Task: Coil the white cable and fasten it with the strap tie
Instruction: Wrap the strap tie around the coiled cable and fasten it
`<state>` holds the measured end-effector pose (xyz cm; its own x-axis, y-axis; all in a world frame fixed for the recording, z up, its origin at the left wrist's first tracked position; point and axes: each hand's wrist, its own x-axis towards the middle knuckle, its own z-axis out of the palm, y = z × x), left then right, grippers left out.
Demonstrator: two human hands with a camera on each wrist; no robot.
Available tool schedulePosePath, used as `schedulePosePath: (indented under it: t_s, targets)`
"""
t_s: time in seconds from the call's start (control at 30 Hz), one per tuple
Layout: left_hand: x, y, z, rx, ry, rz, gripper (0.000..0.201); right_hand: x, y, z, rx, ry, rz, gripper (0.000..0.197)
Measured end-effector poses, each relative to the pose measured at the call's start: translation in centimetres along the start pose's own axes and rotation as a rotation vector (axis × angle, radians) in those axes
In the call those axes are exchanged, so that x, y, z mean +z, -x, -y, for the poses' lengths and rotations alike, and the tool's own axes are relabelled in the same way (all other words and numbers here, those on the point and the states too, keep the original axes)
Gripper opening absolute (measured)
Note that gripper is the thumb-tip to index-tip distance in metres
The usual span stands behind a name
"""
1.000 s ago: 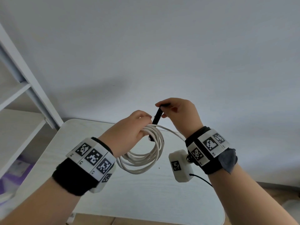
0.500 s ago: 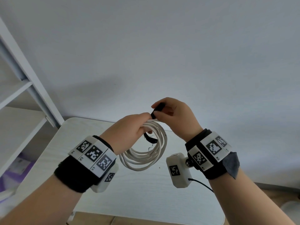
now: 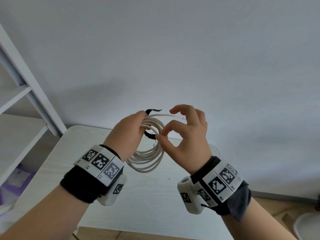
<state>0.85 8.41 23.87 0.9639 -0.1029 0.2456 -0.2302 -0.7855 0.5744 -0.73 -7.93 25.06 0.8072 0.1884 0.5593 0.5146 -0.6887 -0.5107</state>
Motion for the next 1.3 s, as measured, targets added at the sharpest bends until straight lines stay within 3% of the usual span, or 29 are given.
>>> schedulePosePath:
  t_s: [0.1, 0.17, 0.33, 0.47, 0.57, 0.77, 1.03, 1.17, 1.3]
  targets:
    - [0.1, -0.2, 0.2, -0.028, -0.004, -0.015, 0.01, 0.1, 0.6, 0.3, -0.01, -0.028, -0.043, 0.015]
    - [0.2, -0.2, 0.3, -0.031, -0.012, -0.01, 0.01, 0.6, 0.8, 0.4, -0.047, 0.044, 0.019, 0.01]
    - [0.6, -0.4, 0.0, -0.028, -0.03, -0.015, 0.016, 2.4, 1.1, -0.1, -0.055, 0.45, 0.213, 0.023]
    - [0.8, -0.5, -0.6, -0.001, -0.028, -0.008, 0.016, 3.2, 0.7, -0.2, -0.01, 0.514, 0.279, 0.014]
    - [0.8, -0.4, -0.8, -0.006, -0.034, -0.012, 0.016, 3.4, 0.2, -0.4, 0.013, 0.484, 0.279, 0.009]
    - [0.5, -0.5, -0.6, -0.006, -0.024, 0.002, 0.015, 2.8, 0.6, -0.2, -0.049, 0.28, 0.14, 0.002]
    - [0.7, -0.1, -0.4, -0.029, -0.011, 0.106, 0.013, 1.9, 0.1, -0.6, -0.132, 0.058, 0.01, 0.004]
    - [0.7, 0.0, -0.8, -0.01, 0.011, 0.213, 0.022, 1.6, -0.5, -1.4, -0.169, -0.046, 0.142, 0.004]
    - [0.6, 0.3, -0.7, -0.008, 0.092, 0.293, 0.015, 0.7, -1.6, -1.9, -0.015, -0.241, 0.3, 0.009]
